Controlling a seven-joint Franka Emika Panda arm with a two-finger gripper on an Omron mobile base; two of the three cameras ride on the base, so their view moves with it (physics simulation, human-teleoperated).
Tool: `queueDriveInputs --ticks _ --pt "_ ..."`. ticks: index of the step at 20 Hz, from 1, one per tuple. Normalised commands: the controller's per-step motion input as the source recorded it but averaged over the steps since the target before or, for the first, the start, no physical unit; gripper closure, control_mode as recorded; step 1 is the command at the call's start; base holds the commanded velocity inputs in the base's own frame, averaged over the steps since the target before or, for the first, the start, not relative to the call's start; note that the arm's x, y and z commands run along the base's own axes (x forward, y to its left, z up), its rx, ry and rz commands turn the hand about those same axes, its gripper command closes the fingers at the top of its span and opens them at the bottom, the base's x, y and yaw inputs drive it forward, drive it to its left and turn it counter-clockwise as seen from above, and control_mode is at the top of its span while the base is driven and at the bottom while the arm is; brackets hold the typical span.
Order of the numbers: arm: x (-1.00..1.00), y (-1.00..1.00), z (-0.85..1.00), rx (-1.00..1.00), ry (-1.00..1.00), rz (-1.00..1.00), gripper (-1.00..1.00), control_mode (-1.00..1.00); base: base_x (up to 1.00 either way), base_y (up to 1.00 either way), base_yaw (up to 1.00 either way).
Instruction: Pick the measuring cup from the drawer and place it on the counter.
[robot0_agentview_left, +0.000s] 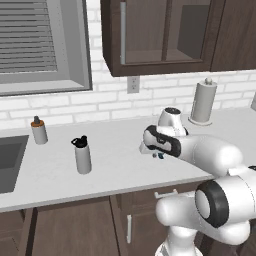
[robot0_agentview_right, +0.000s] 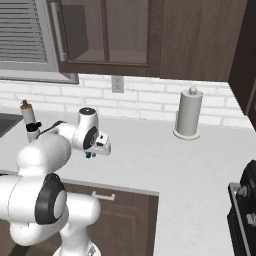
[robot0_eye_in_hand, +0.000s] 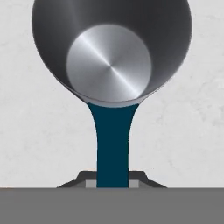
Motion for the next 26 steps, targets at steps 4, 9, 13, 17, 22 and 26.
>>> queueDriveInputs --ticks 4,9,13,17,22,26 --pt "0.29 0.20 -0.44 -0.06 0.08 0.00 1.00 -1.00 0.00 0.00 0.00" --pt "0.37 0.01 -0.47 0.00 0.14 0.00 1.00 -1.00 0.00 0.00 0.00" --pt "0.24 0.00 -0.35 0.02 0.06 0.00 1.00 -1.00 0.00 0.00 0.00" --pt "0.12 0.01 -0.13 0.00 0.00 0.00 1.00 -1.00 0.00 0.00 0.00" --pt "0.10 0.04 -0.21 0.00 0.00 0.00 -1.00 -1.00 0.00 0.00 0.00" --pt "0.00 0.00 0.00 0.00 0.00 0.00 -1.00 -1.00 0.00 0.00 0.00"
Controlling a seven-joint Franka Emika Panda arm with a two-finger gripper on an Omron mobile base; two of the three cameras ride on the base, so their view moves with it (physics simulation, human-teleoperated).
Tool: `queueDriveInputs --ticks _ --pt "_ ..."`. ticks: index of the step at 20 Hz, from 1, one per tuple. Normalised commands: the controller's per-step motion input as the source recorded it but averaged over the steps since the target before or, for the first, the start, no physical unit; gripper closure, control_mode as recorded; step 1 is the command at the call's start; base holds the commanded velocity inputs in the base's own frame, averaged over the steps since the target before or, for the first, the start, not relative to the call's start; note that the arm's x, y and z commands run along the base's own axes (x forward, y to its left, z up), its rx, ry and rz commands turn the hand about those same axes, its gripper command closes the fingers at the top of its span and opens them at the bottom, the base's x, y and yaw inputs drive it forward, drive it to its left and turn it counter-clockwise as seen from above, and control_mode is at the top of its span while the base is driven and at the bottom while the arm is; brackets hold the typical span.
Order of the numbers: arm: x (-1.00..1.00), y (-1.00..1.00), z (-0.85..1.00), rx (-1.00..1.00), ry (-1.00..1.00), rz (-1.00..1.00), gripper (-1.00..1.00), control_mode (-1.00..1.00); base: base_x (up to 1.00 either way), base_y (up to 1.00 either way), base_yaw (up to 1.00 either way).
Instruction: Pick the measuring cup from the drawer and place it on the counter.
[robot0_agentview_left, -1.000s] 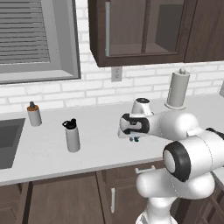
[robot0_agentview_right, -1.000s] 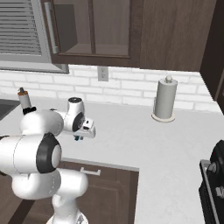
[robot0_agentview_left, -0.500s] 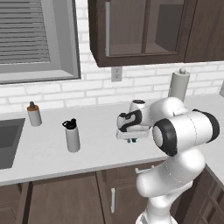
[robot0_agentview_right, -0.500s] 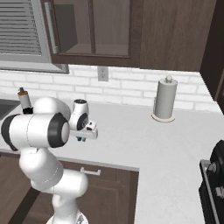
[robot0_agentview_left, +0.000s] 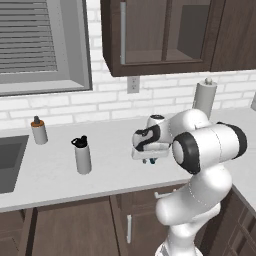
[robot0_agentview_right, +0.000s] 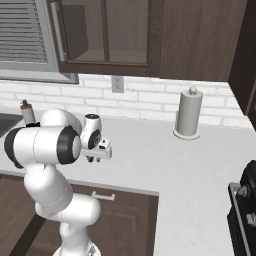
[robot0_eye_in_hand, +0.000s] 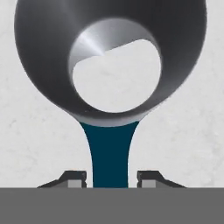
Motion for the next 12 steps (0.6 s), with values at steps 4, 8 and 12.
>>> queueDriveInputs --ticks 4,8,12 --pt "-0.04 0.00 0.00 0.00 -0.04 0.00 -1.00 -1.00 0.00 0.00 0.00" --pt "-0.48 0.00 0.59 0.00 -0.20 0.03 -1.00 -1.00 0.00 0.00 0.00" --pt "-0.93 0.08 1.00 0.00 -0.18 0.03 -1.00 -1.00 0.00 0.00 0.00"
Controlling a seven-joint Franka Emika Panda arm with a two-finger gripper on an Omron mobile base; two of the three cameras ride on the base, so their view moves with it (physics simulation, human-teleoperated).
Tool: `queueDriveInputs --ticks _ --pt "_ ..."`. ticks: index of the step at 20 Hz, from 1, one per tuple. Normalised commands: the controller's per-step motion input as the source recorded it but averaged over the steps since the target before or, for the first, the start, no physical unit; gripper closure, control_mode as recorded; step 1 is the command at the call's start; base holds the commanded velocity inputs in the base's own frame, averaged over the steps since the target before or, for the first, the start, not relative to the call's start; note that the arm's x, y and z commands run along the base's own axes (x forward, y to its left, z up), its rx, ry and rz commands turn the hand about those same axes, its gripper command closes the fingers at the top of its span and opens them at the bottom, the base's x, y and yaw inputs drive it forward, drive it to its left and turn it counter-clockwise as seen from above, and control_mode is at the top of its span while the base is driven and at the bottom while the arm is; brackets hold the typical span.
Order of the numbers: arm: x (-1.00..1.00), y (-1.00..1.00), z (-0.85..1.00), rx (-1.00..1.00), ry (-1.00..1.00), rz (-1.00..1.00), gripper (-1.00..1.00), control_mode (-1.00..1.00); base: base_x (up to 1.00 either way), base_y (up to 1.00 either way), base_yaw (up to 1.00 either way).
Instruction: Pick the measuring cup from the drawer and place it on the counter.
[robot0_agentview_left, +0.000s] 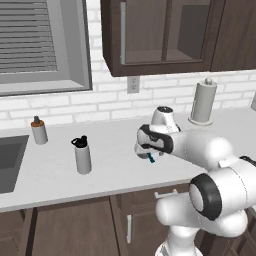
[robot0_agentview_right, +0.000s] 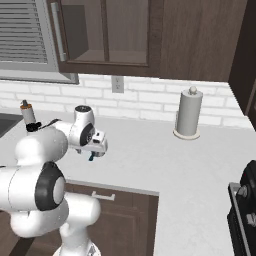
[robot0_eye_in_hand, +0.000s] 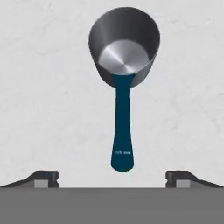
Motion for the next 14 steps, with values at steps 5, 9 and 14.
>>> queueDriveInputs --ticks 5,9,14 --pt "-0.78 0.06 1.00 0.00 -0.13 0.00 -1.00 -1.00 0.00 0.00 0.00" --pt "-0.70 -0.02 1.00 0.00 -0.03 0.00 -1.00 -1.00 0.00 0.00 0.00" --pt "-0.46 0.00 1.00 0.00 -0.02 0.00 -1.00 -1.00 0.00 0.00 0.00"
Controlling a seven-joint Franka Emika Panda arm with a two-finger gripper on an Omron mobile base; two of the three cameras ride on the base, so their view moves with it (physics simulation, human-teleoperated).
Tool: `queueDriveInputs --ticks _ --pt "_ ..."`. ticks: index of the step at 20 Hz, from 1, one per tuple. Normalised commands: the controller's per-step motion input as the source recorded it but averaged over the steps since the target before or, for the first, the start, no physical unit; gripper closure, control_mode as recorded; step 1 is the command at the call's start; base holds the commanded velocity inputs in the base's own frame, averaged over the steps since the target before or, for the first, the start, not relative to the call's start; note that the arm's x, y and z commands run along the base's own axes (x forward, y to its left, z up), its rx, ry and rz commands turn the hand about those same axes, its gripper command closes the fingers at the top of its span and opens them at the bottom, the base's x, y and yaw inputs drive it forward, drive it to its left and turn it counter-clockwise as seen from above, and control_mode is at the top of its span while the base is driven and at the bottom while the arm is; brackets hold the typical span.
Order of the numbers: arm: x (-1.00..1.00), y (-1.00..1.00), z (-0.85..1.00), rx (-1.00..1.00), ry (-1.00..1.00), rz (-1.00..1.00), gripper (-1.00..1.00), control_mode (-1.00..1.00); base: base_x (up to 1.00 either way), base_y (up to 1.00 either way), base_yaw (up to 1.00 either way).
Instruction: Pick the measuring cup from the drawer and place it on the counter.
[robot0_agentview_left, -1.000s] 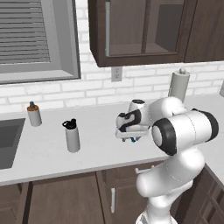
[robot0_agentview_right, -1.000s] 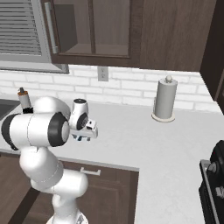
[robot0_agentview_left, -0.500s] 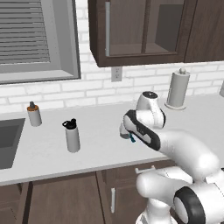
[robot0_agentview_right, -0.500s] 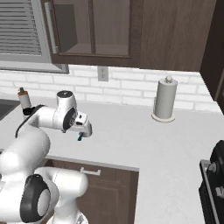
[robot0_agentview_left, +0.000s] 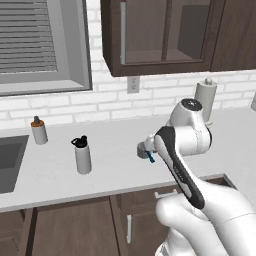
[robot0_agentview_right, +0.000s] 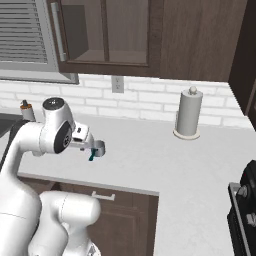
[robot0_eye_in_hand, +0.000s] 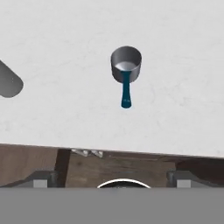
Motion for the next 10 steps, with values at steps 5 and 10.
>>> queueDriveInputs --ticks 5,10 --pt "-0.16 0.00 1.00 0.00 -0.02 0.00 -1.00 -1.00 0.00 0.00 0.00" --pt "-0.27 0.00 1.00 0.00 0.00 0.00 -1.00 -1.00 0.00 0.00 0.00"
